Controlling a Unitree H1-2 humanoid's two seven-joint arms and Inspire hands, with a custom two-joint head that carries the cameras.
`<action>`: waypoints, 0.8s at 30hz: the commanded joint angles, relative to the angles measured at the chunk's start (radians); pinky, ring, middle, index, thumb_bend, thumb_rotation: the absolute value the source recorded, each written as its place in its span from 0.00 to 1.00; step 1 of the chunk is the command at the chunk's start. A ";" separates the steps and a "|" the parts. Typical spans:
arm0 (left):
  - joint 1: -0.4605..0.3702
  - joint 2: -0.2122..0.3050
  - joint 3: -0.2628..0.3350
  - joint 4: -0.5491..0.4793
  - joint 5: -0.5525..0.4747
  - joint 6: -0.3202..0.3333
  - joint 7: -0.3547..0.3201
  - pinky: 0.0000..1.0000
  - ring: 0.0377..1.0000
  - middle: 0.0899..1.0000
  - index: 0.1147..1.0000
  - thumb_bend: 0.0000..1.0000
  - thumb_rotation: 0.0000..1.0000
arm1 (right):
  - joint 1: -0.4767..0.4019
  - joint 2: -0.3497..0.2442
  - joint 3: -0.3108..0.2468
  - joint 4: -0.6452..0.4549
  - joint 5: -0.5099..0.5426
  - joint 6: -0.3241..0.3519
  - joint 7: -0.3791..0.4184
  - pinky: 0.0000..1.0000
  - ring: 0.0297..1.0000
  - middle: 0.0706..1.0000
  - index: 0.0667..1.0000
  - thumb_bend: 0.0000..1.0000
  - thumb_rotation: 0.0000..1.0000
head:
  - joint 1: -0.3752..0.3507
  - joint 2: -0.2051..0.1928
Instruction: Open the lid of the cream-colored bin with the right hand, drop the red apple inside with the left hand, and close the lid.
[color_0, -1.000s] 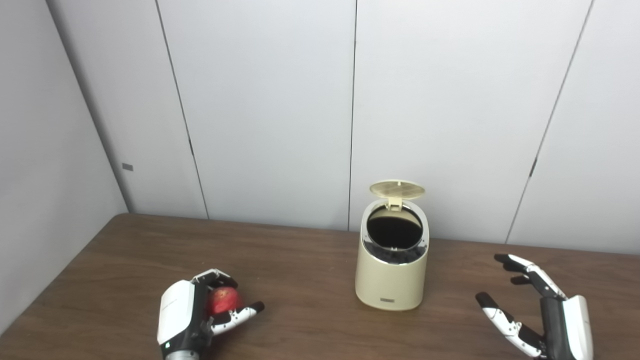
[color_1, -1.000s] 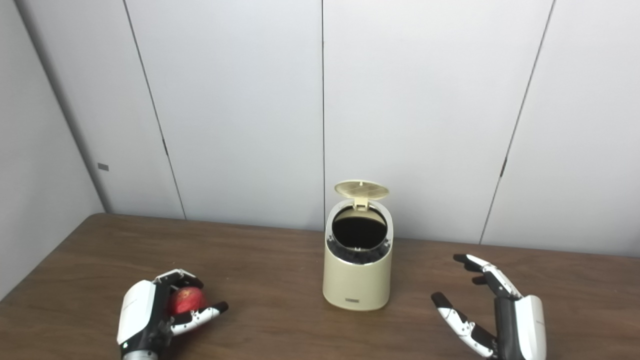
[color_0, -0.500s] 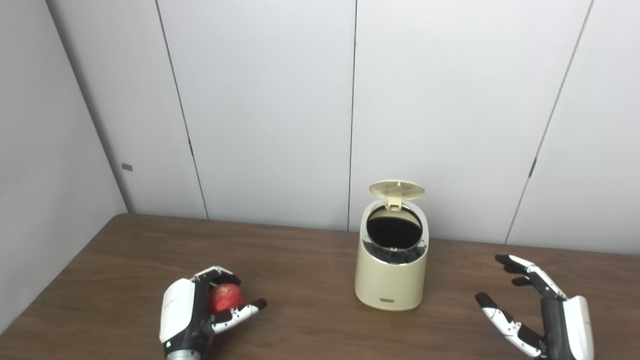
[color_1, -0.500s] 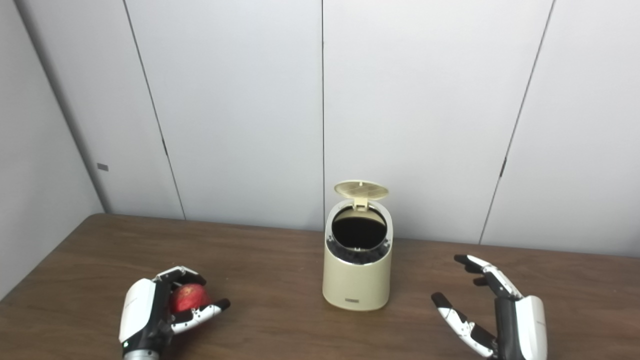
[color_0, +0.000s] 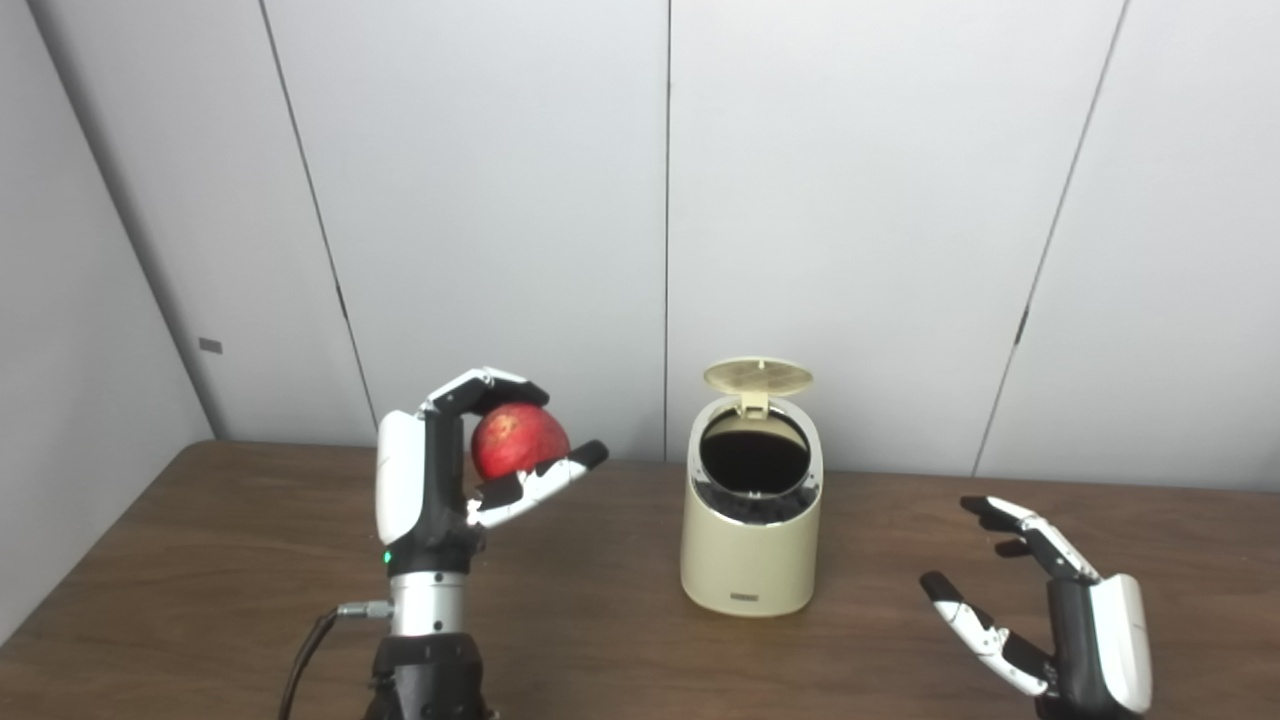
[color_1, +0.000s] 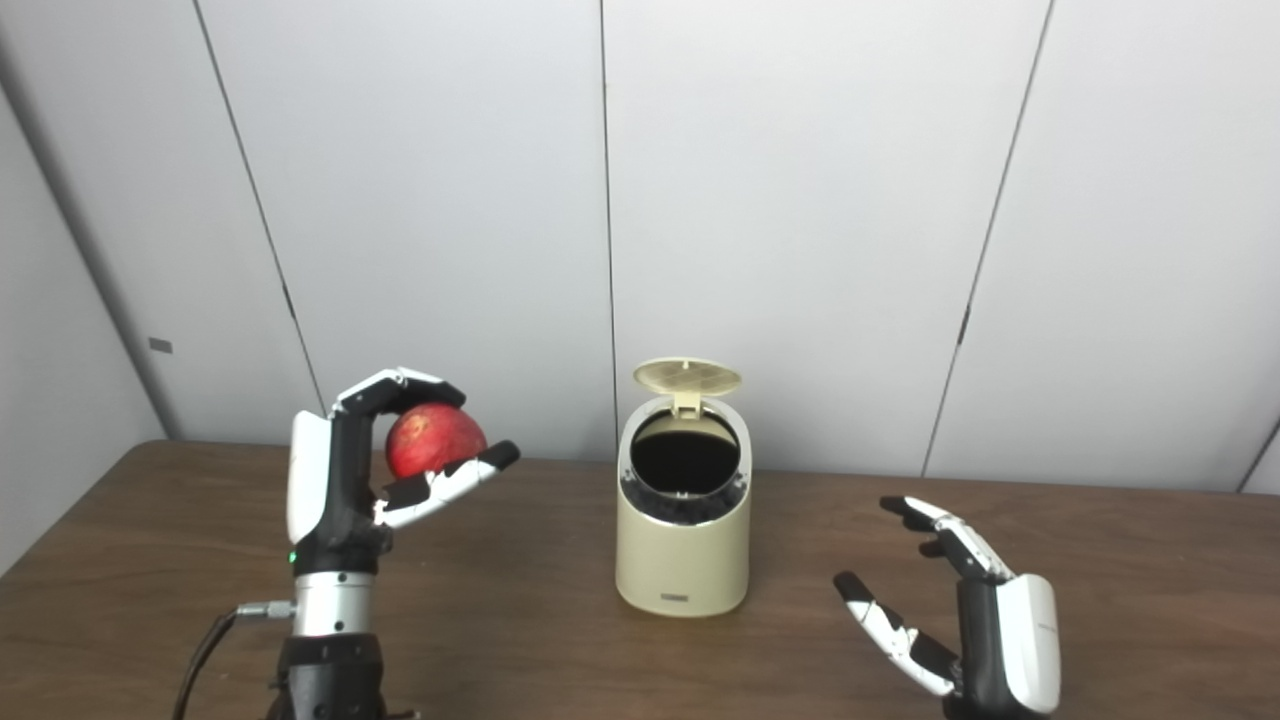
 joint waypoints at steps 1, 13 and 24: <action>-0.060 -0.010 0.000 -0.022 -0.001 -0.016 0.001 0.59 0.64 0.45 0.38 0.52 0.00 | 0.071 0.020 0.009 0.074 -0.014 0.005 -0.019 0.57 0.68 0.69 0.68 0.47 0.62 | 0.001 0.001; -0.133 -0.070 -0.040 0.060 0.006 -0.055 0.003 0.63 0.64 0.44 0.40 0.52 0.00 | 0.071 0.042 0.018 0.076 -0.013 0.015 -0.020 0.57 0.68 0.71 0.69 0.48 0.61 | -0.033 -0.021; -0.170 -0.111 -0.078 0.196 0.019 -0.095 0.027 0.62 0.66 0.45 0.40 0.52 0.00 | 0.062 0.074 0.040 0.076 -0.040 0.027 -0.043 0.58 0.69 0.71 0.69 0.46 0.62 | -0.082 -0.034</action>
